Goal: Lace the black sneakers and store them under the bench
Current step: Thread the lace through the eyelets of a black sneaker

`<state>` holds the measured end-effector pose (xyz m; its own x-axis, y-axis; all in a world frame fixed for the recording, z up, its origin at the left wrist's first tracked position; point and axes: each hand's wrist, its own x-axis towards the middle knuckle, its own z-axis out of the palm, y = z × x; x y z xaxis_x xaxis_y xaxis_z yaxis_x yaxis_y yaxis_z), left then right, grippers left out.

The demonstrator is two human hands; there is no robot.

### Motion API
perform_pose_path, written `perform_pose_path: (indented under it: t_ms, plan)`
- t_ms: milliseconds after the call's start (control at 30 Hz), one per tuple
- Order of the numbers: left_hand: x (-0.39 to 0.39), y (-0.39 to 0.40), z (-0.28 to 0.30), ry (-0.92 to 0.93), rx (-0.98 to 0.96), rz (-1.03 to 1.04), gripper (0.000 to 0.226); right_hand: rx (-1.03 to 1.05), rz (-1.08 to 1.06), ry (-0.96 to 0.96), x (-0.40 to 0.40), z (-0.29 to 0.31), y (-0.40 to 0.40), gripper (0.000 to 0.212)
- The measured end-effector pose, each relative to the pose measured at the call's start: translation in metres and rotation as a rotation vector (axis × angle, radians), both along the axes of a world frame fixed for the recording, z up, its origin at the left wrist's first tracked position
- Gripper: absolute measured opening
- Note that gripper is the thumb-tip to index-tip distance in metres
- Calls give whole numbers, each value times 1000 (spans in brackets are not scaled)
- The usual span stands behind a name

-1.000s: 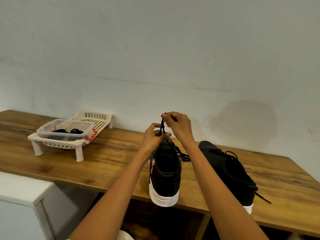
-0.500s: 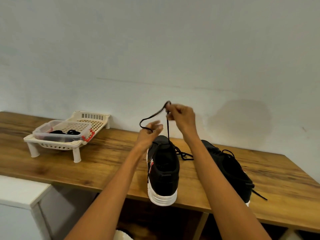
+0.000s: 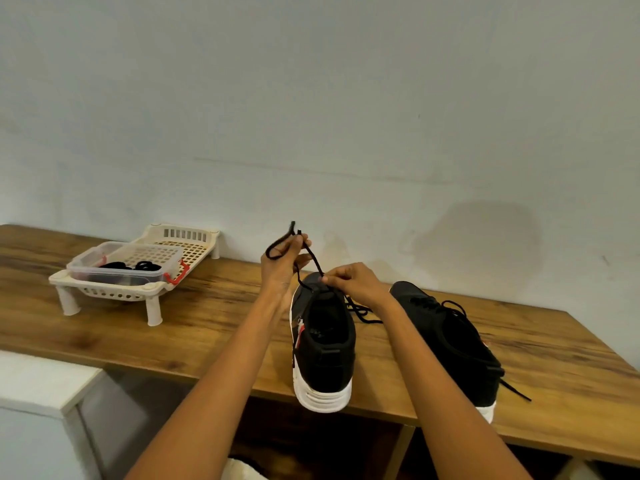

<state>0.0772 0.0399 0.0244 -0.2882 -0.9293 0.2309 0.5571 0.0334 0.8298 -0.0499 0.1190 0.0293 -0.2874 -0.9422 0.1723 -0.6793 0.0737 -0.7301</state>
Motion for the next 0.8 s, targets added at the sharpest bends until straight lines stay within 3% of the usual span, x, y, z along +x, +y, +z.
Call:
perform_pose_path:
  t_ms: [100, 133, 267, 367, 467, 600, 700, 800]
  plan:
    - [1, -1, -7, -45, -7, -10, 11, -89, -54, 117, 4, 0, -6, 17]
    - [2, 0, -9, -112, -55, -20, 12, -177, -111, 90, 6, 4, -9, 16]
    - [1, 8, -23, -605, -335, -191, 22, -593, -218, -322, 24, 38, -7, 13]
    - [-3, 19, -21, -682, -332, -229, 13, -640, -186, -297, 37, 56, -10, 12]
    - [-4, 14, -19, -497, -174, -105, 23, -430, -221, -161, 36, 39, -17, 16]
    - [7, -9, -27, -209, 253, -132, 35, 99, -125, -7, 19, 7, -15, 45]
    - [19, -20, -37, -293, 416, -110, 36, 340, -11, 165, 18, 11, -17, 29]
    - [28, -22, -40, -417, 439, -56, 46, 497, -29, 378, 30, 18, -25, 16]
